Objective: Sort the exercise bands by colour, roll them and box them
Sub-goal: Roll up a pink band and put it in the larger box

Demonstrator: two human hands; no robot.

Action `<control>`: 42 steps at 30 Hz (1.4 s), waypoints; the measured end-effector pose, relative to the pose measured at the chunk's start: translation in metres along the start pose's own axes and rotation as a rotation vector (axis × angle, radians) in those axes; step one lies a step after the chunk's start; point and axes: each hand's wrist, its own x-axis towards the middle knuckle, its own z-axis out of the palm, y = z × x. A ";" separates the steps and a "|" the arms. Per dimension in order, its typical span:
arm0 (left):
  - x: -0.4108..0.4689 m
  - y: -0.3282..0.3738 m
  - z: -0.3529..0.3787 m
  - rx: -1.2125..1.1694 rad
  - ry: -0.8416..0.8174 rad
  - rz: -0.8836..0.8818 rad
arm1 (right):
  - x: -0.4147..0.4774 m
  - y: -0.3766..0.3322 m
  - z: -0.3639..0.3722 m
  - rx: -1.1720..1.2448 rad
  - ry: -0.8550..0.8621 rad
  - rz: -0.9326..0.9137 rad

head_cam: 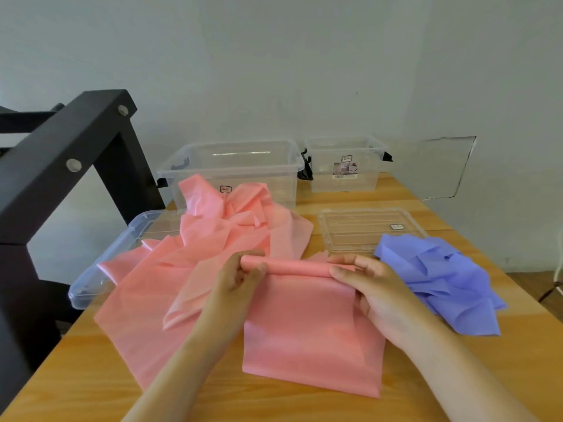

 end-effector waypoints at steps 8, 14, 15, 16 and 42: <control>-0.001 -0.007 0.010 0.093 -0.046 0.069 | -0.002 0.002 0.003 -0.087 0.052 -0.054; -0.001 -0.009 0.014 0.122 -0.036 0.102 | -0.002 0.005 0.003 -0.138 0.077 -0.065; 0.000 -0.010 0.013 0.121 -0.031 0.115 | -0.002 0.004 0.002 -0.149 0.077 -0.064; 0.000 -0.011 0.012 0.120 -0.031 0.121 | -0.003 0.004 0.001 -0.158 0.077 -0.063; 0.004 0.008 -0.019 -0.353 -0.243 -0.070 | -0.012 -0.026 -0.017 -0.144 -0.106 -0.095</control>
